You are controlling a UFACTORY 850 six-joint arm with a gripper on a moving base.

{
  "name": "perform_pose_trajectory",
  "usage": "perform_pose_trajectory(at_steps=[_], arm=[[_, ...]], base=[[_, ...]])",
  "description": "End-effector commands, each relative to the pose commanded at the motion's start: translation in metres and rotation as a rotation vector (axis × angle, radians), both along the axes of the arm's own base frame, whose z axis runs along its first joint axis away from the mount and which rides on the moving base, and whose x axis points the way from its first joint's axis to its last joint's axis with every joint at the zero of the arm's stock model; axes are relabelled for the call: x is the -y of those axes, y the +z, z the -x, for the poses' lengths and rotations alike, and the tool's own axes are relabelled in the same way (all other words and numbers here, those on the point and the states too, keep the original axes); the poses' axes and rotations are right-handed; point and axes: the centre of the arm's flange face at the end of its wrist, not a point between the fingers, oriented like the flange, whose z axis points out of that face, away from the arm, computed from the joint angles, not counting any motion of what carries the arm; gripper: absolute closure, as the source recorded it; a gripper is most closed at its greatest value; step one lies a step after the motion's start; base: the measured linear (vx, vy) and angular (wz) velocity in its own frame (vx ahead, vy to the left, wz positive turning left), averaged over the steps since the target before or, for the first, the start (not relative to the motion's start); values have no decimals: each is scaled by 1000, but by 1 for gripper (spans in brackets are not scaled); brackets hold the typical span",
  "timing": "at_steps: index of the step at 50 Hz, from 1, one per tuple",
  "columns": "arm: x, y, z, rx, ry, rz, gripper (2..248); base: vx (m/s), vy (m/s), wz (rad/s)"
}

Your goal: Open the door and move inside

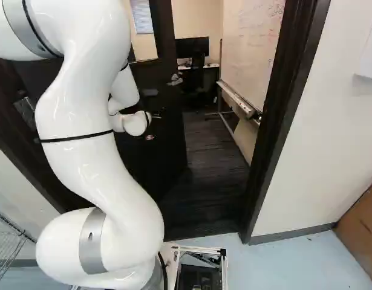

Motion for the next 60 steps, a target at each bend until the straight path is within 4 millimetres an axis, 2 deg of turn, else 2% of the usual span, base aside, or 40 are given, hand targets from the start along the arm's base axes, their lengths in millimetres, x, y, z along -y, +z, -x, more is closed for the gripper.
perform_pose_trajectory(at_steps=[60], arm=[[-58, -7, -40, 40, 121, 12, 3]], base=[[0, 0, 0]])
